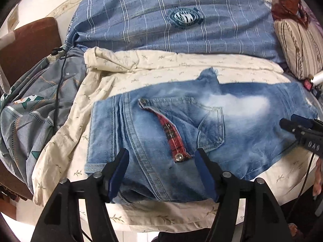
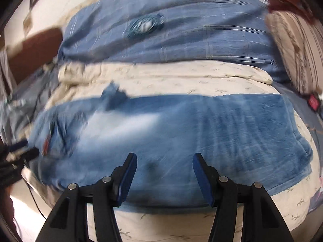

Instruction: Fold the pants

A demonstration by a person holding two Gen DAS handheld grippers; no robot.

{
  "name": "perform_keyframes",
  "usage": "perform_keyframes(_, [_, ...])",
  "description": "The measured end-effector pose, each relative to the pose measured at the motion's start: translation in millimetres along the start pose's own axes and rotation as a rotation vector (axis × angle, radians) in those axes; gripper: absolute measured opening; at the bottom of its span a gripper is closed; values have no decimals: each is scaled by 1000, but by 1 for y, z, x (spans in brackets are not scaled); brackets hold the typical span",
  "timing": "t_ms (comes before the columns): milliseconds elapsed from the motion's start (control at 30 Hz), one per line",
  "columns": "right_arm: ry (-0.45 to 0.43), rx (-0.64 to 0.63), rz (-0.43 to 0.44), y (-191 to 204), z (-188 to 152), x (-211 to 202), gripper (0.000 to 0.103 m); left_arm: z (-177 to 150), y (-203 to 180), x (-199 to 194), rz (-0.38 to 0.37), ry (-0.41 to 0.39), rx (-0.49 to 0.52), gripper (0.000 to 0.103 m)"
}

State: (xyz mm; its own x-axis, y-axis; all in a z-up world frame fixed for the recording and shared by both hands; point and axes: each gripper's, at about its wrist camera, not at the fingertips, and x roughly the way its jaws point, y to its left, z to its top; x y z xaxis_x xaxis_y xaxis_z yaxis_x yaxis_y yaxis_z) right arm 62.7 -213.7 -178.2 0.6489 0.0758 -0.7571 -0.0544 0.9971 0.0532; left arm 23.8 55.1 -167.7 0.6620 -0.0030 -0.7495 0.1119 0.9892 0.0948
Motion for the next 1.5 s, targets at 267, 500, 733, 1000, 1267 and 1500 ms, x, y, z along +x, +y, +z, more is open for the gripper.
perform_keyframes(267, [36, -101, -75, 23, -8, 12, 61, -7, -7, 25, 6, 88, -18, 75])
perform_keyframes(500, [22, -143, -133, 25, -6, 13, 61, -9, -4, 35, 16, 100, -24, 86])
perform_keyframes(733, [32, -150, -154, 23, -2, 18, 61, -9, -9, 38, 28, 98, -5, 90])
perform_keyframes(1000, [23, -129, -172, 14, 2, 16, 61, -11, -11, 39, 30, 92, -1, 93])
perform_keyframes(1267, [12, -56, -232, -7, 8, 11, 61, -11, -12, 39, 30, 87, 1, 93])
perform_keyframes(1500, [42, 69, -326, -52, 9, 7, 61, -11, -12, 39, 28, 88, 0, 94])
